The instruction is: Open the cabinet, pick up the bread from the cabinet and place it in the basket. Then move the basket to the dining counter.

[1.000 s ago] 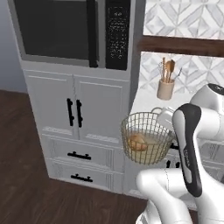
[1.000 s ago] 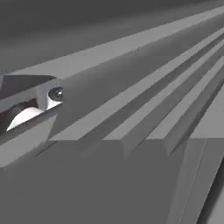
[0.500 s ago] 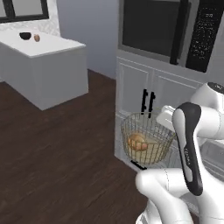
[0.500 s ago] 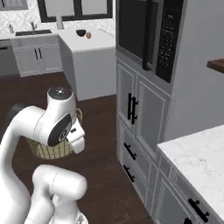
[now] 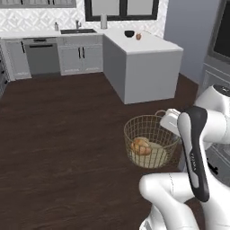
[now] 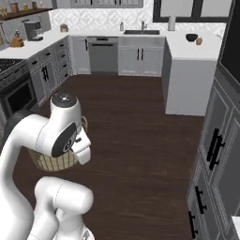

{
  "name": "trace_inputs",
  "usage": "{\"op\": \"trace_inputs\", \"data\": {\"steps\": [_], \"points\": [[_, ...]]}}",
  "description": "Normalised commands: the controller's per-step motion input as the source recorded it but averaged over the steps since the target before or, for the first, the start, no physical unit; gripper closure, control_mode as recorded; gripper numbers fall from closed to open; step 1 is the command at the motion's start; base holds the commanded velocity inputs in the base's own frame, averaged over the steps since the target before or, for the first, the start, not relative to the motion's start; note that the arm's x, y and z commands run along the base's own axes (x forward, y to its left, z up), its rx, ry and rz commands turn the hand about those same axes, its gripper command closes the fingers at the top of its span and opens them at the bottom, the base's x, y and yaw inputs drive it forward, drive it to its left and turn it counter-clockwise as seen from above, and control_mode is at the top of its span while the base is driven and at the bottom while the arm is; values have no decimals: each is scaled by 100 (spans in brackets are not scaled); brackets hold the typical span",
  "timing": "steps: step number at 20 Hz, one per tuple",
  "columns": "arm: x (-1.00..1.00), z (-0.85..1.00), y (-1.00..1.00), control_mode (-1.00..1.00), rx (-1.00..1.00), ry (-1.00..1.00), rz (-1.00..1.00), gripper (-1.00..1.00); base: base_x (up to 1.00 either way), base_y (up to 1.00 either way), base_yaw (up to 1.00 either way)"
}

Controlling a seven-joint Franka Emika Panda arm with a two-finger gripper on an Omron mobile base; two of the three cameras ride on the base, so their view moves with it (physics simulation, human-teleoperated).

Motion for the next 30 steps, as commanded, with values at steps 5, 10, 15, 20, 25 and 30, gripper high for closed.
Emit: {"op": "trace_inputs", "data": {"steps": [5, 10, 15, 20, 25, 30], "points": [[0, 0, 0, 100, 0, 0, 0, 100, 100, 0, 8], [0, 0, 0, 100, 0, 0, 0, 100, 100, -5, -5], [0, 0, 0, 100, 0, 0, 0, 100, 100, -5, -9], [0, 0, 0, 100, 0, 0, 0, 100, 100, -70, -3], [0, 0, 0, 100, 0, 0, 0, 100, 100, -85, 0], [0, 0, 0, 100, 0, 0, 0, 100, 100, -79, 0]]}}
